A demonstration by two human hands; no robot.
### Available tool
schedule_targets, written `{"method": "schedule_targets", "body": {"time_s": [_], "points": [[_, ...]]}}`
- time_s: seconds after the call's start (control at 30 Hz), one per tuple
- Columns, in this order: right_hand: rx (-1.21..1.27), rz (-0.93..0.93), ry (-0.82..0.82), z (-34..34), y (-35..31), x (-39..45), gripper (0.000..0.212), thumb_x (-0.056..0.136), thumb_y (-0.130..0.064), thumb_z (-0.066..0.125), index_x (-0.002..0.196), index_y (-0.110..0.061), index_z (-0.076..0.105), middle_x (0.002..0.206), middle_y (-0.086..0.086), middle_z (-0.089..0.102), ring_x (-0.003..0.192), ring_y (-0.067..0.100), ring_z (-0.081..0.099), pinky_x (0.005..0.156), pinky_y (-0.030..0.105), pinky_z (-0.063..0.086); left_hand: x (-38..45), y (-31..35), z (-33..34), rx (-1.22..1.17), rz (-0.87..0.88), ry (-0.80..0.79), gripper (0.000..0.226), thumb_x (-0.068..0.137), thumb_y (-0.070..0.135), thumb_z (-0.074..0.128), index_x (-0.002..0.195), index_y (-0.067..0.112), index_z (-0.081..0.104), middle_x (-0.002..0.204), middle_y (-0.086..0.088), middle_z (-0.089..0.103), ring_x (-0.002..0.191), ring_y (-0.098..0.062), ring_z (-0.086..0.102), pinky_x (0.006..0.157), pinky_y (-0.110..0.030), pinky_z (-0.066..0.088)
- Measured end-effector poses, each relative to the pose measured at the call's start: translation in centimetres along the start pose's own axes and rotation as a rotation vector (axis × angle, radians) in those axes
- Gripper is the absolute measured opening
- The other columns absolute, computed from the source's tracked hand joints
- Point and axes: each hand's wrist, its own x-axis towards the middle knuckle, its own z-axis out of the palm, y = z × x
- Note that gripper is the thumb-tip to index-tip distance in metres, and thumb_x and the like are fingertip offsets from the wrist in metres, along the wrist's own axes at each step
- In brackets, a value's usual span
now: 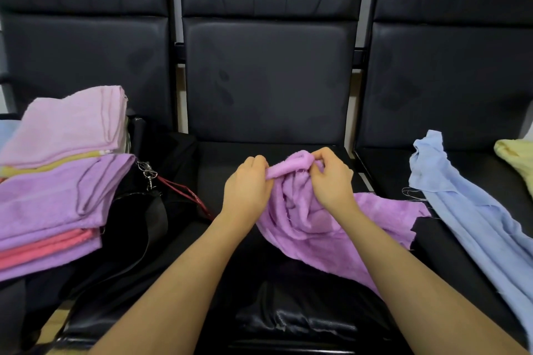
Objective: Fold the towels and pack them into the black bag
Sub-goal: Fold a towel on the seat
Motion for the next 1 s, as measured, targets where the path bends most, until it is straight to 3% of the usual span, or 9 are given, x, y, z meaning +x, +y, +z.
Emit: {"method": "schedule_targets", "body": {"time_s": [0.07,0.2,0.4,0.47,0.6,0.77,0.83,0.93,1.0], "points": [[-0.036,0.022,0.002,-0.1,0.2,0.0,0.017,0.093,-0.008,0.043,0.086,-0.018,0.054,0.068,-0.012,0.055,0.071,0.009,0.052,0.096,0.047,0.04,0.1,0.1,-0.2,0.085,0.065,0.001,0.024,0.095,0.035,0.05,0.096,0.011,0.048,0.094,-0.003,0.055,0.08,-0.02,0.053,0.065,-0.028,0.038],[-0.049,0.063,0.014,0.0,1.1,0.3,0.016,0.092,-0.006,0.043,0.086,-0.018,0.052,0.067,-0.012,0.053,0.075,0.018,0.054,0.093,0.05,0.042,-0.2,0.6,-0.1,-0.036,0.136,-0.114,0.046,0.085,0.057,0.057,0.086,0.013,0.041,0.079,0.001,0.049,0.068,-0.016,0.046,0.058,-0.026,0.035],[-0.047,0.085,-0.016,-0.2,1.4,0.0,0.021,0.091,-0.005,0.044,0.085,-0.02,0.056,0.071,-0.009,0.057,0.08,0.02,0.057,0.091,0.048,0.044,-1.1,1.4,-0.1,-0.13,0.194,-0.145,0.038,0.095,0.048,0.046,0.077,0.016,0.037,0.064,0.009,0.036,0.057,-0.01,0.035,0.052,-0.024,0.026],[-0.015,0.089,-0.017,-0.3,1.5,0.0,0.022,0.09,-0.005,0.046,0.086,-0.02,0.062,0.079,-0.005,0.064,0.084,0.021,0.061,0.089,0.046,0.047,-1.2,1.5,-0.1,-0.085,0.205,-0.11,0.031,0.1,0.041,0.039,0.083,0.015,0.037,0.066,0.008,0.04,0.061,-0.016,0.041,0.058,-0.026,0.027],[0.132,0.07,-0.004,-0.8,1.2,-0.5,0.02,0.09,-0.003,0.051,0.093,-0.013,0.069,0.093,-0.001,0.068,0.089,0.013,0.06,0.08,0.023,0.046,-1.5,1.9,-0.6,0.029,0.246,-0.003,0.021,0.101,0.032,0.036,0.089,0.015,0.035,0.073,0.0,0.053,0.064,-0.023,0.052,0.058,-0.03,0.033],[0.291,0.011,0.09,-2.3,-0.5,-0.6,0.019,0.092,-0.005,0.056,0.091,-0.019,0.069,0.086,-0.012,0.066,0.086,0.006,0.061,0.079,0.014,0.046,-1.2,2.5,-2.4,-0.415,0.004,0.101,0.012,0.097,0.022,0.047,0.09,0.015,0.04,0.068,0.002,0.054,0.066,-0.024,0.055,0.065,-0.04,0.047],[0.332,-0.019,0.145,-3.5,-1.5,-0.5,0.019,0.092,-0.006,0.055,0.095,-0.016,0.071,0.086,-0.014,0.065,0.083,0.002,0.06,0.074,0.007,0.045,-0.2,2.5,-3.6,-0.529,-0.059,0.155,0.001,0.095,0.015,0.048,0.095,0.016,0.049,0.077,0.004,0.059,0.076,-0.021,0.059,0.072,-0.035,0.049],[0.381,-0.038,0.23,-5.4,-2.9,0.2,0.025,0.091,-0.002,0.05,0.1,-0.014,0.07,0.09,-0.012,0.066,0.083,0.001,0.06,0.072,0.005,0.045,2.0,3.3,-6.2,-0.518,-0.087,0.217,0.02,0.093,0.008,0.048,0.102,0.009,0.066,0.102,-0.003,0.068,0.099,-0.019,0.061,0.077,-0.014,0.038],[0.39,-0.064,0.255,-6.6,-4.2,0.7,0.03,0.089,0.002,0.048,0.105,-0.013,0.069,0.098,-0.006,0.067,0.088,0.004,0.061,0.076,0.007,0.045,3.2,4.1,-8.0,-0.536,-0.09,0.228,0.026,0.091,0.005,0.048,0.104,0.006,0.07,0.108,-0.004,0.069,0.105,-0.016,0.061,0.08,-0.01,0.036]]}}
